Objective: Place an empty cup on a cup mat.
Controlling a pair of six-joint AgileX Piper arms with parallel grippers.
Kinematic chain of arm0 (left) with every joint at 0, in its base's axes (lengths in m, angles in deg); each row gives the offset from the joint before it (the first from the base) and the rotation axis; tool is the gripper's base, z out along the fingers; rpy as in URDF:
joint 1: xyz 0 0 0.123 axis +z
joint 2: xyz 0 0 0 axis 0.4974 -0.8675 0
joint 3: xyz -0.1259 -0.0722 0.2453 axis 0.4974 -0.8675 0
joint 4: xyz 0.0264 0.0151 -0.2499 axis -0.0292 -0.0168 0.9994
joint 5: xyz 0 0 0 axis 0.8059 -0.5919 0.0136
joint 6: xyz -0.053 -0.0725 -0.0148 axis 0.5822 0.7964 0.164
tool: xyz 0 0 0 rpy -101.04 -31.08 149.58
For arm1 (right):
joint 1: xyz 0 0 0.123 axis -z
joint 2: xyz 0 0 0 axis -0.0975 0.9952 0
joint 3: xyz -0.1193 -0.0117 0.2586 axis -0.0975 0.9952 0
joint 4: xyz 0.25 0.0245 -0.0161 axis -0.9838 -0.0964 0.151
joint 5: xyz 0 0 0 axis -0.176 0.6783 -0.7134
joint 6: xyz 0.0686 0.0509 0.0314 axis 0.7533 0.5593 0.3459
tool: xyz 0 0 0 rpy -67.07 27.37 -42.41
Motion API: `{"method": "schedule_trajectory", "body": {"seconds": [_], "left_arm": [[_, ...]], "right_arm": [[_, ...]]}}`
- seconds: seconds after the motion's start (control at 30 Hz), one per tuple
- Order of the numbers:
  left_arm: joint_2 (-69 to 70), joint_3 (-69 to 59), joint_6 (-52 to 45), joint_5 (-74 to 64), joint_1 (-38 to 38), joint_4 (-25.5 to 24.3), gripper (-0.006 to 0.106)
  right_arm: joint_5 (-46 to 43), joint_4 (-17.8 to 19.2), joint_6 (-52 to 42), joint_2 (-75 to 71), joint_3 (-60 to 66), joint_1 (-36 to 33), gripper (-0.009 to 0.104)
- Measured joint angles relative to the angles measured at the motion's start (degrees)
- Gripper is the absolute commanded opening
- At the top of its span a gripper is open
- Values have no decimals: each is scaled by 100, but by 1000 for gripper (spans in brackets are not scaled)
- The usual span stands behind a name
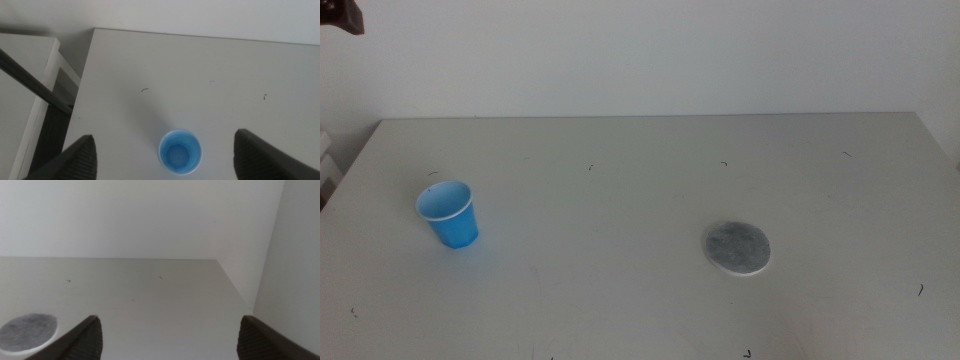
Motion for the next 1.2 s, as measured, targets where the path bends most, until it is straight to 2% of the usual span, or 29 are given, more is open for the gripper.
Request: {"method": "schedule_trajectory", "body": {"seconds": [0.37,0.57,0.97,1.2], "left_arm": [[-953,176,0,-68,0,5,105],[-1433,182,-49,-441,0,324,105],[-2608,182,-644,-761,31,462,105],[-3030,184,-1141,-760,403,691,105]], "right_arm": [[0,0,0,0,0,0,94],[0,0,0,0,0,0,94],[0,0,0,0,0,0,94],[0,0,0,0,0,0,94]]}}
